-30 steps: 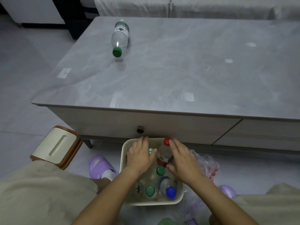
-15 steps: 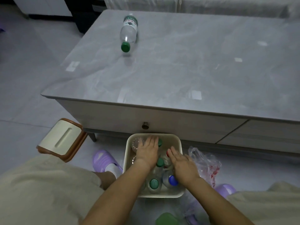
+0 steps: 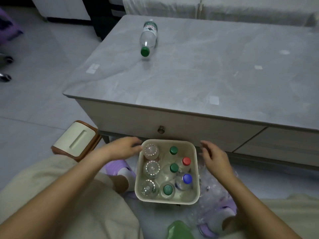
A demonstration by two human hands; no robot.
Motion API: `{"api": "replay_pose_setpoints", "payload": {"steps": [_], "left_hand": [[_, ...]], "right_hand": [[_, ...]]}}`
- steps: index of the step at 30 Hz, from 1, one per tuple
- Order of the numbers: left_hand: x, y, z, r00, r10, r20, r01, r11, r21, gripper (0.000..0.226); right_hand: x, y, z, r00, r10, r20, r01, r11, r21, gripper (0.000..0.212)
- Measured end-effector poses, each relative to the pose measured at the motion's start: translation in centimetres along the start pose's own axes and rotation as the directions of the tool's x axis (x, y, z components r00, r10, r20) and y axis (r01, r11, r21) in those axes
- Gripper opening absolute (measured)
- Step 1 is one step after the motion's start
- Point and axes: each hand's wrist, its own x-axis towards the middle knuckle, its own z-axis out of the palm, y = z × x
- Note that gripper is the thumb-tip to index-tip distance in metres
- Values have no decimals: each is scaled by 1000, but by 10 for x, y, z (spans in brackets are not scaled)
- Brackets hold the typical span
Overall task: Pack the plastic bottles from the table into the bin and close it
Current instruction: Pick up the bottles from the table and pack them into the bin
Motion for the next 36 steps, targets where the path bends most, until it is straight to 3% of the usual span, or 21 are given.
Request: {"api": "replay_pose_setpoints", "payload": {"steps": [4, 7, 10, 12, 16, 21, 24, 27, 32, 36], "left_hand": [[-25, 27, -41, 969, 157, -189, -179, 978, -110, 39], [-24, 42, -60, 926, 213, -312, -278, 943, -181, 35], [-11, 50, -72, 892, 199, -406, -298, 934, -197, 34], [0, 53, -83, 881, 155, -448, -253, 953, -168, 35], [19, 50, -106, 822, 107, -559, -188, 978, -91, 40], [35, 38, -125, 778, 22, -628, -79, 995, -63, 43], [37, 35, -132, 785, -24, -619, -59, 992, -113, 43], [35, 27, -138, 782, -88, -617, -38, 982, -188, 44], [33, 23, -138, 756, -189, -627, -98, 914, -394, 55], [25, 33, -127, 746, -229, -625, -333, 685, -648, 90]], "right_hand": [[26, -50, -30, 990, -129, -62, 135, 986, 99, 24], [49, -93, -45, 954, -262, -144, 273, 960, 61, 17], [88, -138, -43, 922, -339, -190, 343, 939, -11, 13], [127, -167, -29, 928, -349, -131, 342, 937, -74, 18], [223, -218, 18, 975, -224, -8, 221, 969, -114, 40], [322, -265, 62, 997, 41, -59, -41, 999, -3, 75], [344, -267, 74, 994, 92, -57, -95, 994, -51, 71], [335, -260, 68, 999, 31, -20, -32, 998, -50, 66], [237, -235, 22, 983, -179, 46, 172, 978, 119, 67], [137, -202, -10, 944, -298, 140, 292, 954, 61, 78]]}}
